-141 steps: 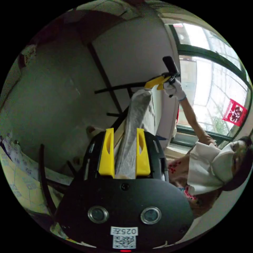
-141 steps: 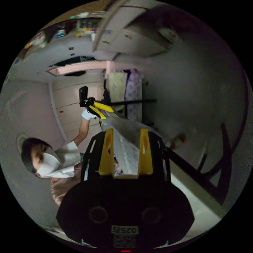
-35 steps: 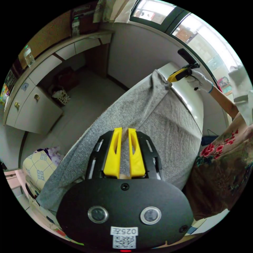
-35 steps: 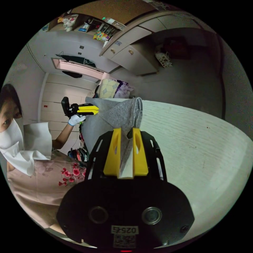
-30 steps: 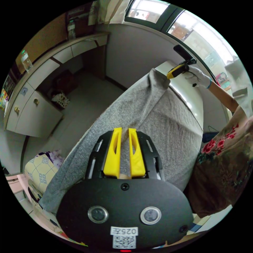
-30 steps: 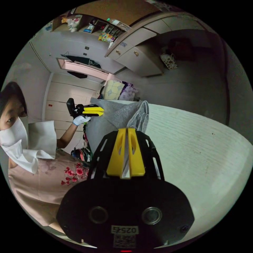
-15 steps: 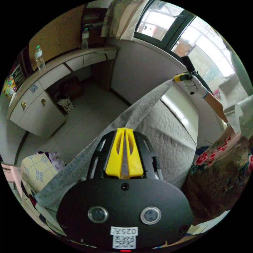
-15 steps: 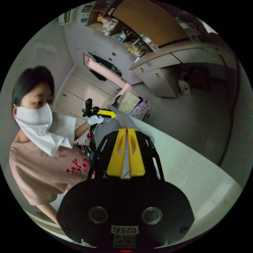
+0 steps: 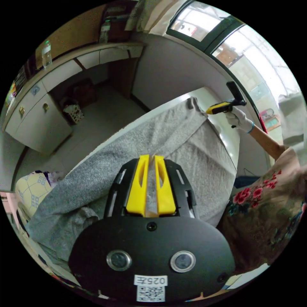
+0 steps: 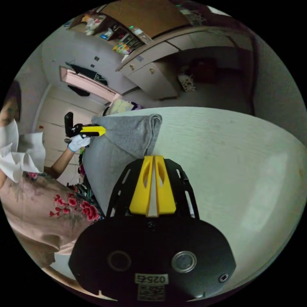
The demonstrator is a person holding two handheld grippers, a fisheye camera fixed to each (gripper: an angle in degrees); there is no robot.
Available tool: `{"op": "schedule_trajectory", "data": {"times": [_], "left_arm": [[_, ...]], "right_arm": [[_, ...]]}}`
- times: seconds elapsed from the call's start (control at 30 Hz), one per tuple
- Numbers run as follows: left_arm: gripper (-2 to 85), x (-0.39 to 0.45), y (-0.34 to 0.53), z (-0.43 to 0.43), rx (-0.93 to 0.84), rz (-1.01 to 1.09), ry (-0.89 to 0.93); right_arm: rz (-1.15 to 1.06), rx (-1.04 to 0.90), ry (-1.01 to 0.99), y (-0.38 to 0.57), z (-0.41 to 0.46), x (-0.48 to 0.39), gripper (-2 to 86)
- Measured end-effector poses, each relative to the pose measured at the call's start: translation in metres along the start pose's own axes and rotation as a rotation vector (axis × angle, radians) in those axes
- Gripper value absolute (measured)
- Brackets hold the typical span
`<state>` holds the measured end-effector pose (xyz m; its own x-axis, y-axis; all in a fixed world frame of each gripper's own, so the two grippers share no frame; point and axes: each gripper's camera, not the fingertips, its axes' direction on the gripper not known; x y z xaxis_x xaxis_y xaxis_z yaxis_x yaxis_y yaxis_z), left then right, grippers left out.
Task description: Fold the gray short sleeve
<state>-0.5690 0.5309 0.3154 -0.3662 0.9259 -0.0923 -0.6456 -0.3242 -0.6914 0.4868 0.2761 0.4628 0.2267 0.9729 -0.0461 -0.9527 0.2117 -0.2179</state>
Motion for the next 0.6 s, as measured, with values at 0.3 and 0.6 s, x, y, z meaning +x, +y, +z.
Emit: {"op": "schedule_trajectory", "data": {"times": [0.3, 0.6], "left_arm": [[-0.9, -0.006, 0.108, -0.171, 0.394, -0.212, 0.171], [0.3, 0.114, 0.371, -0.411, 0.756, -0.287, -0.406]], "right_arm": [[0.084, 0.407, -0.013, 0.119, 0.0, -0.116, -0.8], [-0.135, 1.164, 0.351, 0.248, 0.104, -0.451, -0.6]]}}
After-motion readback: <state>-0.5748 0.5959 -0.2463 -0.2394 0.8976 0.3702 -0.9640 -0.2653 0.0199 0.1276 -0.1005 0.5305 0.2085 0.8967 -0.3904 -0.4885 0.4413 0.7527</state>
